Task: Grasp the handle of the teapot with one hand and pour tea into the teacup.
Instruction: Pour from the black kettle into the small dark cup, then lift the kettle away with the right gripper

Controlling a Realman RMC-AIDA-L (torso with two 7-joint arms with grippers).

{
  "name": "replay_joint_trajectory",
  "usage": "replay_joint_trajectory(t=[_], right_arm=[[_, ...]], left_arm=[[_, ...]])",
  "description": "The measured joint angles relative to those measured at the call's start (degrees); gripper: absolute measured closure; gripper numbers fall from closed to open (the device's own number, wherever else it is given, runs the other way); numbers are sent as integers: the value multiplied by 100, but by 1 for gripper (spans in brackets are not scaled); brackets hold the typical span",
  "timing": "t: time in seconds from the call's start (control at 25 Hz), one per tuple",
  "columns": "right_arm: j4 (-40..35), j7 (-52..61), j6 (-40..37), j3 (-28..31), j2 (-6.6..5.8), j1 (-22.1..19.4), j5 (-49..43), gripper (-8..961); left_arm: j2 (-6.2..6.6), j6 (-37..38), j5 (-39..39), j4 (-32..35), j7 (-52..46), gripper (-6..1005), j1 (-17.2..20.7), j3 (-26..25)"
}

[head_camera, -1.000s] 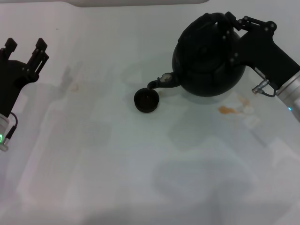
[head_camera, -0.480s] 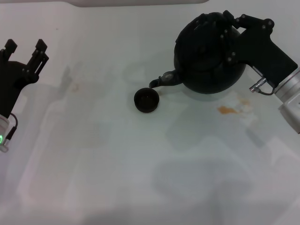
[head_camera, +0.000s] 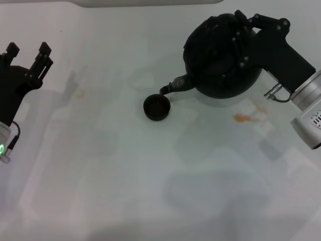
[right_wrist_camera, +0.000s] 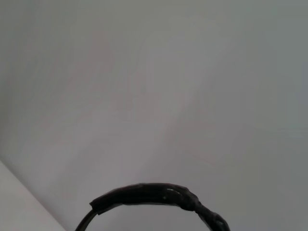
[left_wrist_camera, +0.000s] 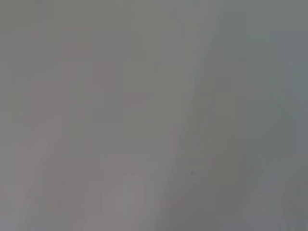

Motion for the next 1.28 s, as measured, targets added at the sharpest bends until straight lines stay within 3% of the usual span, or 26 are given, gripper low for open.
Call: replay_joint_trajectory(t=[1.28], right_arm=[[-44,-595,-40,-35,0,-2,-10,831]], left_arm=[[1,-78,1,-14,0,179,-26,2]])
